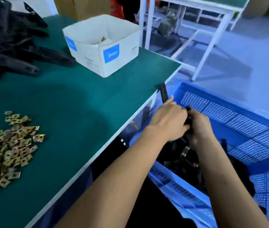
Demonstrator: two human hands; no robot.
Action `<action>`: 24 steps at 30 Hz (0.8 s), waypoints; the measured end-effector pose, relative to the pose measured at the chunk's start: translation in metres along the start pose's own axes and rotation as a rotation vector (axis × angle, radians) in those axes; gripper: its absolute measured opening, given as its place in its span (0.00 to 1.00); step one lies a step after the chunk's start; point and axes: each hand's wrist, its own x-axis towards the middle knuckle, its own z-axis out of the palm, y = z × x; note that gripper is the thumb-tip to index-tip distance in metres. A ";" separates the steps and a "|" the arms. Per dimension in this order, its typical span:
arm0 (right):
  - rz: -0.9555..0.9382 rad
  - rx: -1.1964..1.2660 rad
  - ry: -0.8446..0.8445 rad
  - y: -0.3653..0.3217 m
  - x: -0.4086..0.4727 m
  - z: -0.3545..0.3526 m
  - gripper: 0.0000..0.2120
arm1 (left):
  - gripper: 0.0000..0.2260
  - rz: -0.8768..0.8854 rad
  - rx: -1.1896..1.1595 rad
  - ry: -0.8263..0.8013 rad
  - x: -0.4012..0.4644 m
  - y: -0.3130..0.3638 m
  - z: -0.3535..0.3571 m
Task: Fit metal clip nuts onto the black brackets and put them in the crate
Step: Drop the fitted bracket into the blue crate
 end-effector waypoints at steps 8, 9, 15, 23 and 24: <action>0.165 -0.627 0.371 0.060 0.052 -0.086 0.07 | 0.21 -0.049 -0.195 -0.190 -0.008 0.002 0.057; 0.157 -0.685 0.413 0.062 0.054 -0.089 0.09 | 0.21 -0.060 -0.209 -0.195 -0.008 0.000 0.058; -0.094 -0.924 0.437 0.046 0.041 -0.055 0.12 | 0.16 -0.150 -0.378 -0.062 0.000 -0.008 0.039; -0.669 -1.055 0.210 -0.027 -0.021 0.077 0.13 | 0.07 -0.266 -0.621 0.447 -0.015 -0.054 -0.044; -0.729 -1.059 0.167 -0.031 -0.030 0.095 0.14 | 0.07 -0.287 -0.630 0.492 -0.024 -0.063 -0.054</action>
